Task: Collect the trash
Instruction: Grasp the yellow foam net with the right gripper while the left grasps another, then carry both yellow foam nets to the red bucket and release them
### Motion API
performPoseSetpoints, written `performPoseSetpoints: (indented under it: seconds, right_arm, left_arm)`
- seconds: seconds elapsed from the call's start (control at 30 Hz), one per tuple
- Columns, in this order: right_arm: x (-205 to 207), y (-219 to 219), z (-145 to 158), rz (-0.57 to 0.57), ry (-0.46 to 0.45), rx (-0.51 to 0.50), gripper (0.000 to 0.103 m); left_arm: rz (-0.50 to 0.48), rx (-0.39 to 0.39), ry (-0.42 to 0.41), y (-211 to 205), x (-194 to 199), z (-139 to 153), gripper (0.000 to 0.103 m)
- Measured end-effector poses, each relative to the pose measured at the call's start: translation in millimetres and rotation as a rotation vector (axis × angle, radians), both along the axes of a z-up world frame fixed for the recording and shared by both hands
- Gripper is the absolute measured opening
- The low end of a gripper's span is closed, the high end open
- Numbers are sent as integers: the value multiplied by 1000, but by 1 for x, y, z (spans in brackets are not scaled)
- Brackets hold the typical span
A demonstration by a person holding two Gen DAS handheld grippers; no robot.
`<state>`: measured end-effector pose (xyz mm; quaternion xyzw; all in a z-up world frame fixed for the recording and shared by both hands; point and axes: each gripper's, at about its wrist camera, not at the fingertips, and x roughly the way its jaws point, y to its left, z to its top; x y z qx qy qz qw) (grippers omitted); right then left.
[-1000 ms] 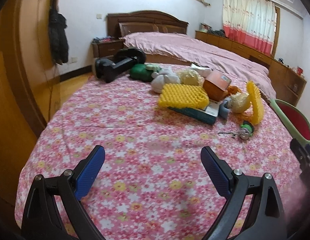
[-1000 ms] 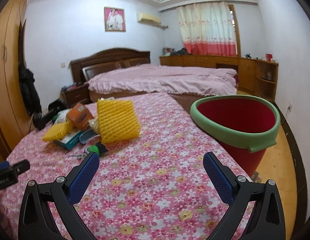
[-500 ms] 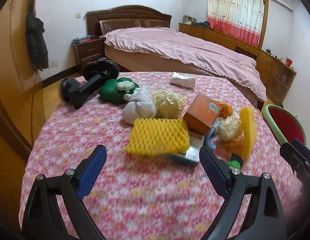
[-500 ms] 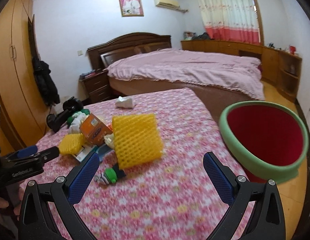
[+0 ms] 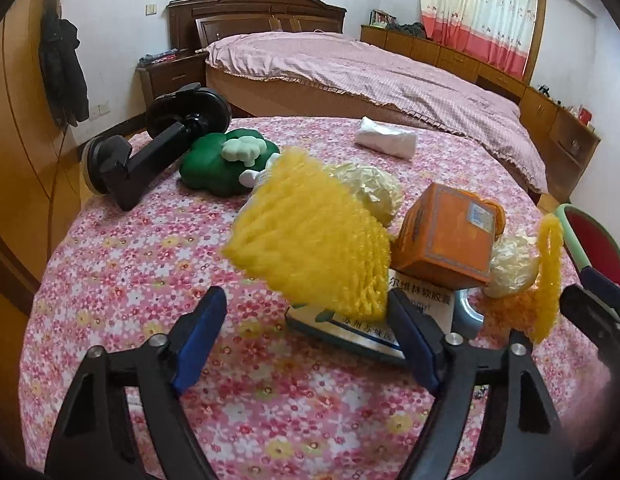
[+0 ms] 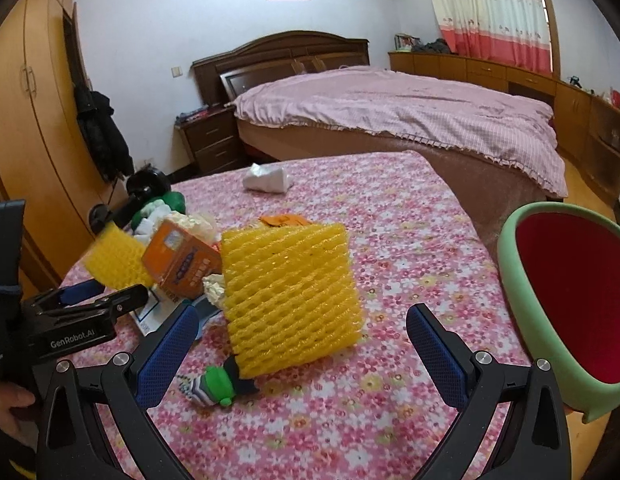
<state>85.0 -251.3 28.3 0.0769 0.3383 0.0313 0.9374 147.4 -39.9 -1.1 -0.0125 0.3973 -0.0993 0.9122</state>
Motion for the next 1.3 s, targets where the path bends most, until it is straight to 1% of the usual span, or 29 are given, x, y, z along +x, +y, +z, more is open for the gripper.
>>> performPoseSetpoints:
  seconds: [0.07, 0.1, 0.17, 0.2, 0.23, 0.27, 0.33, 0.4, 0.43, 0.5, 0.57, 0.63, 0.7, 1.0, 1.3]
  right_arm:
    - [3, 1, -3, -11, 2, -1, 99]
    - [5, 2, -4, -15, 8, 2, 95]
    - [8, 2, -7, -22, 21, 12, 85]
    - [9, 2, -8, -24, 27, 16, 75]
    - [11, 2, -9, -27, 35, 20, 66]
    - [12, 1, -10, -27, 39, 23, 62]
    - [11, 1, -11, -27, 39, 36, 35]
    - [8, 2, -10, -27, 31, 41, 30]
    - [7, 4, -9, -20, 25, 40, 24]
    - [5, 7, -8, -12, 17, 35, 19]
    - [3, 9, -7, -4, 12, 39, 15]
    - [2, 9, -7, -2, 9, 52, 14]
    - [1, 8, -8, -7, 11, 62, 14]
    - [-7, -1, -4, -41, 6, 94, 8]
    - [-34, -5, 16, -64, -47, 118, 8]
  left_arm:
    - [-4, -24, -1, 3, 1, 0, 71]
    - [-6, -37, -4, 4, 2, 1, 69]
    - [-18, -74, -1, 7, 3, 0, 61]
    - [-27, -95, 3, 9, 4, 0, 58]
    - [-31, -110, 5, 10, 4, 0, 52]
    - [-37, -129, 7, 12, 4, 0, 48]
    - [-40, -167, 10, 16, 4, 0, 43]
    - [-59, -203, 24, 18, 6, -1, 43]
    - [-66, -219, 31, 17, 7, -1, 42]
    - [-75, -252, 38, 18, 8, -2, 33]
    - [-84, -283, 45, 19, 8, -3, 23]
    - [-89, -307, 43, 20, 8, -3, 19]
    - [-88, -308, 30, 20, 6, -1, 14]
    - [-94, -301, -35, 20, -13, 16, 12]
    - [-118, -308, -96, 18, -45, 44, 12]
